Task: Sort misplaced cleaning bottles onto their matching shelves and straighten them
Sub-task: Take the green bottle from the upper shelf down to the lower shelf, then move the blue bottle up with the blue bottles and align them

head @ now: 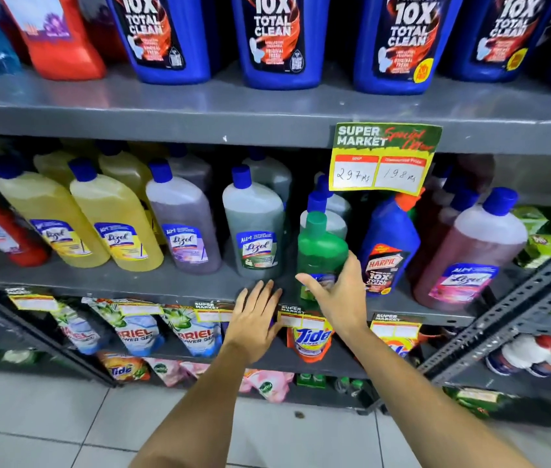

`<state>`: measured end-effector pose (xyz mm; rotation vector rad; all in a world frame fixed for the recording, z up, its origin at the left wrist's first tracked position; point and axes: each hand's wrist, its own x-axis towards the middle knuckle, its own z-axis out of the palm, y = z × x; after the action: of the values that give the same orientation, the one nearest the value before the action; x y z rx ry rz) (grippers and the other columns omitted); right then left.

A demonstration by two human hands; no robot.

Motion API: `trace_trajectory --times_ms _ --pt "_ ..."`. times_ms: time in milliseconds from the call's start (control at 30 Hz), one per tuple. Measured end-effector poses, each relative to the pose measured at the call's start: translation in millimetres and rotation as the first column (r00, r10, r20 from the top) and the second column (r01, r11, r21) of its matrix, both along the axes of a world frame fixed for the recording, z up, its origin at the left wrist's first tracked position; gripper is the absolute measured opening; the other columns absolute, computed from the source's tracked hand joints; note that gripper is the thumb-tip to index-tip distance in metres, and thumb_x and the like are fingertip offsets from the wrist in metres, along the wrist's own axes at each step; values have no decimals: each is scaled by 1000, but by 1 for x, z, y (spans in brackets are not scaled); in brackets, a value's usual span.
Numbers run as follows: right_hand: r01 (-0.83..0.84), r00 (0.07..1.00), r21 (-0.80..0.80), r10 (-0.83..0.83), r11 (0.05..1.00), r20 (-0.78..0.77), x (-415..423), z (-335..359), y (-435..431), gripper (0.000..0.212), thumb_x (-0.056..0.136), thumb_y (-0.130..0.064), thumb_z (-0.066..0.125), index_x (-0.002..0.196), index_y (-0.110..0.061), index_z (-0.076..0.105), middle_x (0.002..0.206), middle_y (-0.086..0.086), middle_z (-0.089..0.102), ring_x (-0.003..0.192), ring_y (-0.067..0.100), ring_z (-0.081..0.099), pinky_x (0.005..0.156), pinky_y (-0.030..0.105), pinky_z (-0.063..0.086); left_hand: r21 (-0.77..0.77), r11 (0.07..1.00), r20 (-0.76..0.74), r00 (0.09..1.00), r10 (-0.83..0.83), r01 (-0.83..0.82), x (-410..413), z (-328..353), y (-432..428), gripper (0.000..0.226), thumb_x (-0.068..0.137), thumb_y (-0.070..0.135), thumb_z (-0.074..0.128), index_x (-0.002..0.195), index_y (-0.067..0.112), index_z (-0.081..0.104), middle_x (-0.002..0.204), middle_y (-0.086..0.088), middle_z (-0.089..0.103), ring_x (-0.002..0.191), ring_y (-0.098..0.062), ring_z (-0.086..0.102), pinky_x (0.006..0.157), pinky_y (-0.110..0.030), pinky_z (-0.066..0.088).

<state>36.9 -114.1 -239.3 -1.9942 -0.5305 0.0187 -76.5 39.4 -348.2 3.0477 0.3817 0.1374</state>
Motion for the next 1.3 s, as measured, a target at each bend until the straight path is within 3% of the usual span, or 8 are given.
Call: trace_trajectory --times_ms 333,433,533,667,800,1033,1167,1300 --pt "-70 996 -158 60 985 -68 4 -1 -14 94 61 -49 87 137 -14 44 125 4 50 112 19 55 91 37 51 -17 1000 34 999 -2 3 -1 1 0 61 99 49 27 148 15 36 154 -7 35 143 -26 27 114 -48 17" --pt "12 1000 -188 -15 982 -14 7 10 -44 62 69 -40 84 121 -15 61 115 2 61 88 18 63 78 36 53 -9 1000 47 999 -9 9 -2 -1 2 64 101 54 15 149 15 35 155 -6 34 144 -26 25 115 -47 15" --pt "287 926 42 -289 957 244 16 32 -76 34 78 -21 77 108 -11 63 105 10 60 74 22 59 72 28 44 2 1000 40 999 -1 1 -1 -1 1 66 101 56 13 148 15 36 154 -7 36 143 -26 27 114 -48 17" --pt "292 909 -13 -273 956 314 44 47 -84 55 77 -18 74 126 -6 50 119 16 51 105 30 51 92 40 45 -6 1000 50 999 19 -19 -1 0 -3 68 101 57 13 147 15 38 152 -8 38 142 -27 30 113 -48 17" --pt "99 987 -175 -75 979 140 71 44 -72 90 71 -24 84 143 -4 34 137 20 41 123 33 45 100 40 40 -21 1000 84 996 10 -9 -1 1 -4 68 100 58 15 147 15 39 152 -8 39 141 -26 30 113 -47 16" --pt "85 994 -51 -88 995 -70 88 43 -74 85 59 -21 92 129 -14 45 109 5 63 99 29 63 90 46 53 -136 991 179 984 19 6 -4 16 -5 80 96 65 2 149 16 36 158 -1 25 146 -20 18 119 -37 3" --pt "104 995 22 -103 994 -5 64 44 -91 74 57 -15 93 114 -20 46 90 6 65 59 10 57 64 15 44 -209 976 578 813 69 66 -6 86 -14 56 103 46 24 130 11 57 143 -4 48 132 -24 42 110 -43 30" --pt "81 996 116 -83 990 15 42 56 -109 74 53 -15 94 110 -24 48 85 2 66 55 3 56 68 26 51 62 984 865 484 -137 166 6 211 -27 45 103 38 33 117 8 65 131 -13 57 127 -32 44 106 -41 30"
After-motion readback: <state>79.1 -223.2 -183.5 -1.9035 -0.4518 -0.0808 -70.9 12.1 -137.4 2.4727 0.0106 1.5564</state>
